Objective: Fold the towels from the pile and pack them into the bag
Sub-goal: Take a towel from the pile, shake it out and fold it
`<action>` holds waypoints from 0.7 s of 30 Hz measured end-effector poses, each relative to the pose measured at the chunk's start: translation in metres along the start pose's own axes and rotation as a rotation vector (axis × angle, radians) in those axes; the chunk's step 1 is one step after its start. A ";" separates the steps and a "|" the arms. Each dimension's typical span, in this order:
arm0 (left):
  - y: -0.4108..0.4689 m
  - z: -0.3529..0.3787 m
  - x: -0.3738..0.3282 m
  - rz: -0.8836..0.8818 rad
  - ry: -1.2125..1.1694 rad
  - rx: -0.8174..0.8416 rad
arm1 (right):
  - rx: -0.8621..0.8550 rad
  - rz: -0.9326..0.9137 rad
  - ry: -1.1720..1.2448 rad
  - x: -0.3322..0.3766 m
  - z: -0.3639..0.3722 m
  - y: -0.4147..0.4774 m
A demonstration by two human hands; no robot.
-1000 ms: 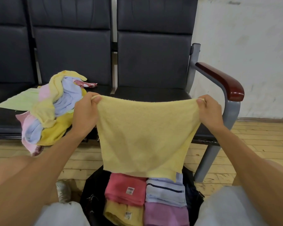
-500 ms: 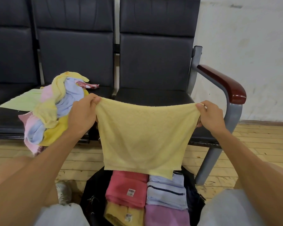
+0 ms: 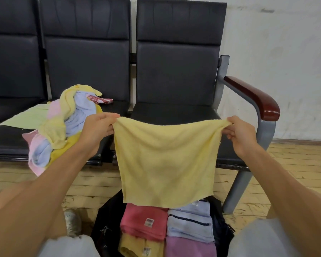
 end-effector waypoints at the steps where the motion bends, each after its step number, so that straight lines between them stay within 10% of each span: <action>1: 0.001 -0.001 0.000 0.004 0.001 -0.012 | 0.012 0.042 0.034 -0.003 0.000 0.000; 13: 0.013 -0.014 0.004 0.056 0.172 -0.117 | 0.052 -0.095 -0.111 -0.001 0.000 0.002; 21: 0.000 -0.013 -0.019 0.513 0.635 -0.189 | -0.045 -0.570 -0.583 0.026 0.002 -0.014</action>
Point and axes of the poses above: each hand's wrist, its own y-axis towards the middle knuckle, its own z-axis out of the palm, x = y × z, the point moved 7 cm from there along y, towards the middle knuckle, and after that the axes turned 10 degrees about -x, right-handed, at the moved point
